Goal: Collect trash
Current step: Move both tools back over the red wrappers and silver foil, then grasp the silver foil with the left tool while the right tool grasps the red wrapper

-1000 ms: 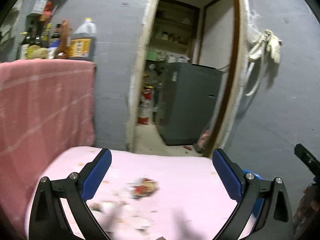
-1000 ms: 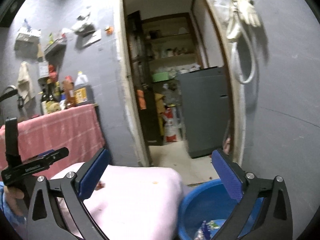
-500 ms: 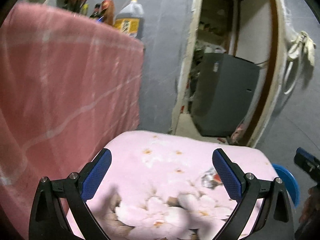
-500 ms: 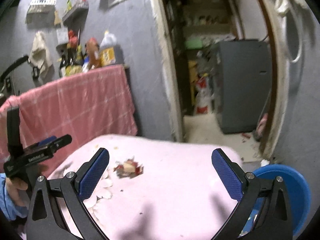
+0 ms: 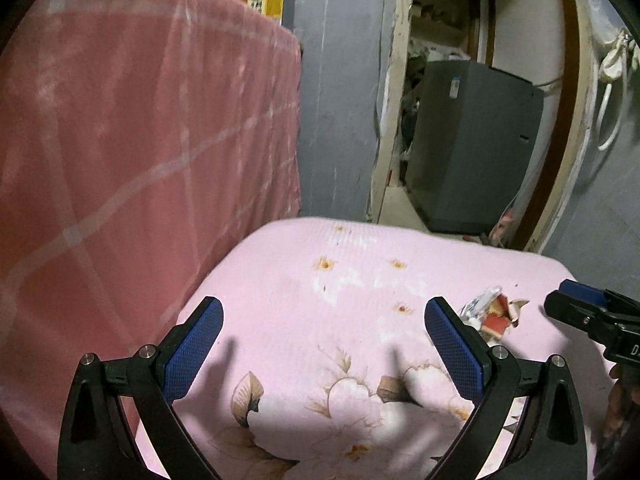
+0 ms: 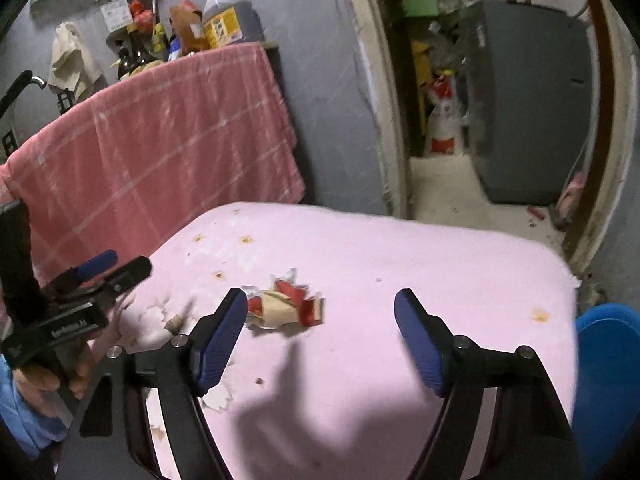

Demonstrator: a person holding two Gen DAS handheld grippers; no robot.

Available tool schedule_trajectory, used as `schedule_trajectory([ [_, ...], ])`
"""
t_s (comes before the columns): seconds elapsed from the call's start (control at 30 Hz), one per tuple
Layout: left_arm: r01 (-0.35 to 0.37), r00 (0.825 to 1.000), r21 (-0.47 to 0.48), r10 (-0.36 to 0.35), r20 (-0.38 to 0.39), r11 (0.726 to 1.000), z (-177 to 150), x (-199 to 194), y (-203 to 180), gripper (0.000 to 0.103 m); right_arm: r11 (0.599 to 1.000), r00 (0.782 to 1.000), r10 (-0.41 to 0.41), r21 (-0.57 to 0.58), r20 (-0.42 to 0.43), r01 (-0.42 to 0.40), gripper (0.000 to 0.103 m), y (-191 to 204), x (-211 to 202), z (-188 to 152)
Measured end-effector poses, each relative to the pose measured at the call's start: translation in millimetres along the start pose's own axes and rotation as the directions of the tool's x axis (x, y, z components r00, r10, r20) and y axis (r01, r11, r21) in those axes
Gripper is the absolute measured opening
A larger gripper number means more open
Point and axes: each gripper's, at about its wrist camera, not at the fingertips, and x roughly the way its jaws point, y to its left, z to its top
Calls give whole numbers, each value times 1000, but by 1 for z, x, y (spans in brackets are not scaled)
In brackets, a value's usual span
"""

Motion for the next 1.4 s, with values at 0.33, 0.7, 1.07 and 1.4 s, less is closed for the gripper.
schedule_trajectory([
  [0.33,42,997,-41,-45,-57,998,3,8,9,99,998,990,47,-35,-135,-52,36,19,37,2],
  [0.7,111,990,13,-110,-85,994,3,14,-9,99,999,992,46,-21,-116,-49,19,8,21,0],
  [1.07,229,964,167,-200,-175,959,2,31,-59,98,998,996,-30,-57,-88,25,19,-11,-8,-12],
  [1.4,292,936,271,-216,-277,917,3,56,-104,68,998,997,-53,-27,-57,51,19,-34,-31,-24],
])
